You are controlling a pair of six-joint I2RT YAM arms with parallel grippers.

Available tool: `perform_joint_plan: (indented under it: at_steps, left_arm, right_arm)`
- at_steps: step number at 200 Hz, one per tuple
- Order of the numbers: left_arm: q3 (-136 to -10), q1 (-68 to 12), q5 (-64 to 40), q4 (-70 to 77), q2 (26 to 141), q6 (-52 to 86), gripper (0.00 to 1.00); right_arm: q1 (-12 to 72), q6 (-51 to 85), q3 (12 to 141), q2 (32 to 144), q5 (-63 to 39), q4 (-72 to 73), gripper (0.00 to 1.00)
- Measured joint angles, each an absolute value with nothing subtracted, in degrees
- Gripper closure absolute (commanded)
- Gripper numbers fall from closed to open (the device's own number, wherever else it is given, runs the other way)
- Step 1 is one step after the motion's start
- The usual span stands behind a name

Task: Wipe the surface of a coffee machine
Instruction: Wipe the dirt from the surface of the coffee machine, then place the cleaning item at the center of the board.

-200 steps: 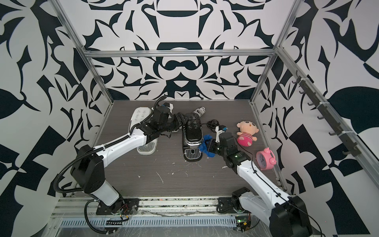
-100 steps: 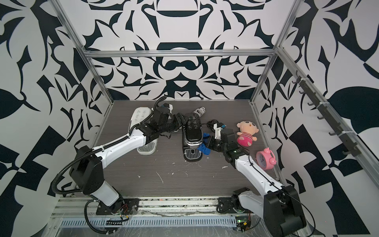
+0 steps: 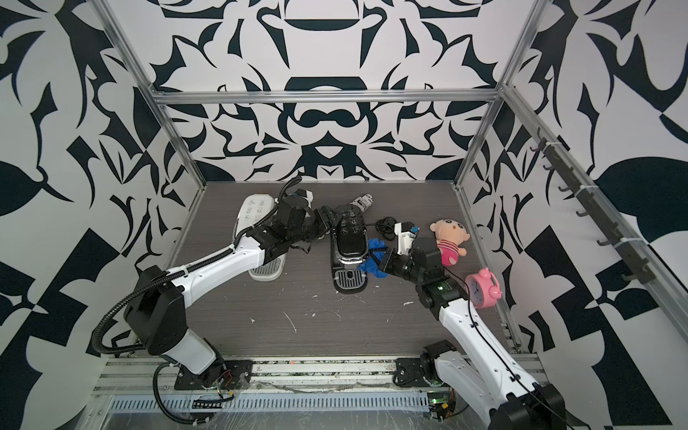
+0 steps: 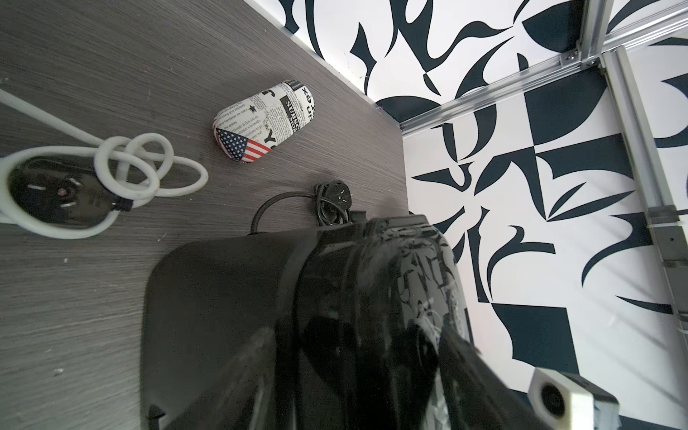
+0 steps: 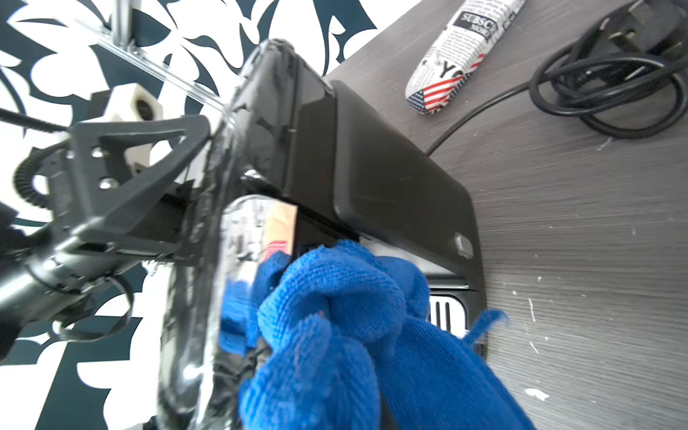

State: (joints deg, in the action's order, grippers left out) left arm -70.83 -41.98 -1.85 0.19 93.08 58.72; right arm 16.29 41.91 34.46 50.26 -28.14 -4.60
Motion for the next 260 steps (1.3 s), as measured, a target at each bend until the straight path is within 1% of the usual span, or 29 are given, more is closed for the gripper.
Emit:
perform_joint_plan:
  at_steps: [33, 61, 75, 92, 115, 132, 142, 154, 160, 177, 199, 200, 203, 204, 207, 215, 235, 260]
  left_arm:
    - [-70.8, -42.0, -1.7, 0.4, 93.1, 58.7, 0.29]
    - [-71.1, -42.1, -1.1, -0.7, 92.7, 58.2, 0.29]
    - [-72.4, -42.3, 0.0, -4.3, 91.9, 56.7, 0.29]
    - [-73.7, -42.6, 2.4, -9.9, 90.1, 54.2, 0.29]
    - [-75.9, -42.8, 6.7, -16.8, 85.9, 50.6, 0.28]
    - [-77.4, -42.8, 10.2, -20.6, 80.7, 47.6, 0.26]
    - [-77.6, -42.8, 12.3, -22.6, 76.8, 46.2, 0.24]
    - [-77.3, -42.7, 15.4, -24.8, 71.3, 44.7, 0.23]
    - [-76.8, -42.7, 16.9, -25.4, 68.2, 44.1, 0.23]
    - [-73.6, -42.0, 20.9, -26.5, 59.4, 43.2, 0.23]
    - [-68.7, -40.9, 25.0, -29.8, 49.8, 43.0, 0.23]
    - [-68.5, -40.9, 25.3, -30.0, 49.3, 43.0, 0.23]
    - [-68.0, -40.8, 25.6, -30.4, 48.6, 43.0, 0.23]
    - [-67.8, -40.8, 25.9, -30.7, 48.1, 43.0, 0.23]
    - [-67.3, -40.7, 26.3, -31.3, 47.3, 43.0, 0.23]
    - [-66.2, -40.7, 27.2, -32.9, 45.5, 43.0, 0.23]
    - [-63.8, -40.7, 28.8, -36.8, 42.2, 43.1, 0.22]
    - [-62.0, -40.7, 31.5, -41.2, 38.2, 43.0, 0.21]
  right_arm:
    - [16.0, 41.9, 34.0, 48.2, -30.7, -5.7, 1.0]
    - [16.1, 41.7, 32.9, 40.9, -31.7, -10.1, 1.0]
    - [16.3, 40.3, 33.3, 37.6, -29.9, -15.1, 1.0]
    - [16.4, 37.8, 36.2, 37.2, -26.3, -23.0, 1.0]
    - [16.4, 34.5, 42.3, 41.0, -20.9, -31.1, 1.0]
    - [16.4, 32.5, 45.9, 44.6, -16.7, -36.1, 1.0]
    - [16.4, 31.3, 47.5, 47.1, -14.4, -38.3, 0.82]
    - [16.4, 30.1, 48.3, 51.0, -11.9, -39.8, 0.51]
    - [16.4, 29.7, 48.3, 52.8, -10.7, -40.0, 0.42]
    - [16.4, 27.9, 48.2, 59.5, -8.1, -39.7, 0.37]
    - [16.4, 26.4, 47.9, 70.5, -6.5, -37.3, 0.35]
    - [16.4, 26.3, 47.9, 71.1, -6.3, -37.1, 0.34]
    - [16.4, 26.2, 47.7, 72.0, -6.2, -36.9, 0.17]
    - [16.4, 26.2, 47.7, 72.4, -6.1, -36.8, 0.15]
    - [16.4, 26.1, 47.6, 73.0, -6.1, -36.7, 0.13]
    - [16.4, 25.7, 47.5, 74.2, -5.7, -36.8, 0.12]
    - [16.4, 25.5, 47.7, 71.7, -5.6, -38.1, 0.11]
    - [16.4, 26.4, 49.6, 60.5, -5.9, -41.0, 0.08]
